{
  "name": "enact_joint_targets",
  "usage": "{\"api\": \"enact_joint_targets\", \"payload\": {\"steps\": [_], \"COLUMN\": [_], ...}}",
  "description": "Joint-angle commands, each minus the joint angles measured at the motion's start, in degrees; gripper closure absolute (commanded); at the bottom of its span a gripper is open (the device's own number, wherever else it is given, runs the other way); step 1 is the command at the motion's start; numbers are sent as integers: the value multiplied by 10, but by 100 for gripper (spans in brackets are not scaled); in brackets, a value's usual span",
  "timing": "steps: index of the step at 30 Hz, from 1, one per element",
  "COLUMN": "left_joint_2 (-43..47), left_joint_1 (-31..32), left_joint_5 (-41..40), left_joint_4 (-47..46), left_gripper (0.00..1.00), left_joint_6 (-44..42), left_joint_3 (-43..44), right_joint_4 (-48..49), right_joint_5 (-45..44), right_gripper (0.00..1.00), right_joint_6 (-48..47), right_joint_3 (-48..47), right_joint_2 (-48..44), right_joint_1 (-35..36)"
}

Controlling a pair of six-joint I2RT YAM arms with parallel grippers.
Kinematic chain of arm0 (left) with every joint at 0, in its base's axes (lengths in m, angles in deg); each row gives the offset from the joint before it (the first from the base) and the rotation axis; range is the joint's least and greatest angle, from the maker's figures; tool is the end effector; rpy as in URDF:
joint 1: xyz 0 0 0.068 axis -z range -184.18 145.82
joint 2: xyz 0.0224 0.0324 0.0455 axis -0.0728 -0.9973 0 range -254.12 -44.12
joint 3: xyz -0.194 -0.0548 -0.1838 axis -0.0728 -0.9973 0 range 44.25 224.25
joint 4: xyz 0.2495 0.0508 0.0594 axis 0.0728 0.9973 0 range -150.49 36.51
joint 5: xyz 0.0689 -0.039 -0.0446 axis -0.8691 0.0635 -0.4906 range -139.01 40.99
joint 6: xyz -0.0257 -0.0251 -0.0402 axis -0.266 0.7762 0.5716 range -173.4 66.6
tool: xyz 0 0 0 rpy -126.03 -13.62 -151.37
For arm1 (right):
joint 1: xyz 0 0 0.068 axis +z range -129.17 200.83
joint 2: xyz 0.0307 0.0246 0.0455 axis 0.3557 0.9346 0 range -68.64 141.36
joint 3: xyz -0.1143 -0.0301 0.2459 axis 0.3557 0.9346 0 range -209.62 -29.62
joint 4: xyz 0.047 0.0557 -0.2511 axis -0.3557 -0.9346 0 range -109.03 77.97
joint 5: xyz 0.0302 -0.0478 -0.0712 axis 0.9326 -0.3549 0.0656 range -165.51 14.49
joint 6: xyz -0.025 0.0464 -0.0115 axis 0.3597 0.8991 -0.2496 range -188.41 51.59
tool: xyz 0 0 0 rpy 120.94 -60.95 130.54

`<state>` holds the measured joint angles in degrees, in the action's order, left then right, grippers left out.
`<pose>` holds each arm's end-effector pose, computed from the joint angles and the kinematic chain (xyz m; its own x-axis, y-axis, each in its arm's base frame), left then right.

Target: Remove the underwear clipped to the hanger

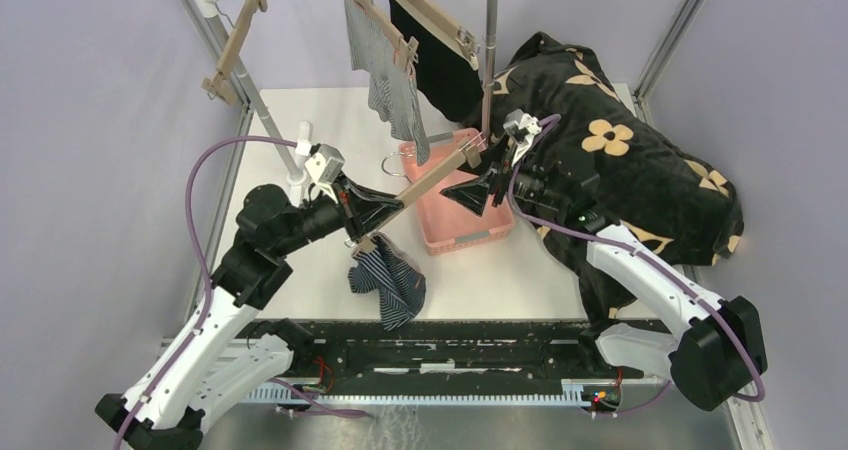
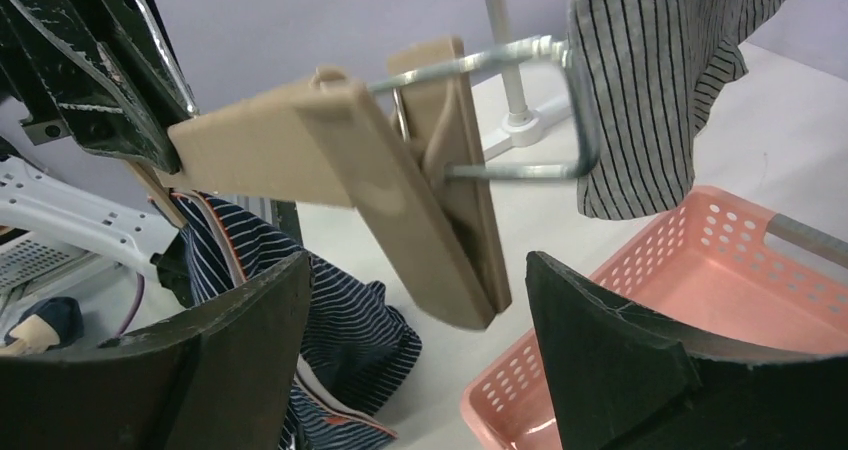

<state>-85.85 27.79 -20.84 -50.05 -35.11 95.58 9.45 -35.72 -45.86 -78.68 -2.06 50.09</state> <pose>0.1268 -0.0988 0.3876 -0.2839 -0.1488 -0.9472 0.8194 0.4754 -0.3203 0.2226 0.1508 0.3461 -0.3021 0.1685 -0.9383 -0.8843 0.3181 0.3418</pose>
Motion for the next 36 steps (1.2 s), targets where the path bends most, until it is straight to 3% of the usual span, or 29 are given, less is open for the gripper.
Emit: {"api": "enact_joint_targets", "payload": {"steps": [1,7,19,21,25,27,36], "left_joint_2": [4,-17,-119,-128,-136,-138,-151], "left_joint_1": [0,0,1,0,0,0,1], "left_joint_5": [9,16,45,39,28,27,16], "left_joint_4": [-194,-326,-582,-614,-646,-650,-690], "left_gripper": [97,97,97,97,97,97,97], "left_joint_6": [54,106,219,232,248,250,268], "left_joint_3": [-43,-94,-132,-139,-151,-154,-170], "right_joint_4": [192,349,412,415,409,415,468], "right_joint_5": [-9,26,39,39,41,46,34], "right_gripper": [12,12,13,19,54,59,36], "right_joint_6": [80,172,227,234,230,228,255], "right_joint_3": [31,46,26,21,18,19,25], "right_joint_2": [-9,13,39,42,41,41,51], "right_joint_1": [3,2,2,2,2,3,2]}}
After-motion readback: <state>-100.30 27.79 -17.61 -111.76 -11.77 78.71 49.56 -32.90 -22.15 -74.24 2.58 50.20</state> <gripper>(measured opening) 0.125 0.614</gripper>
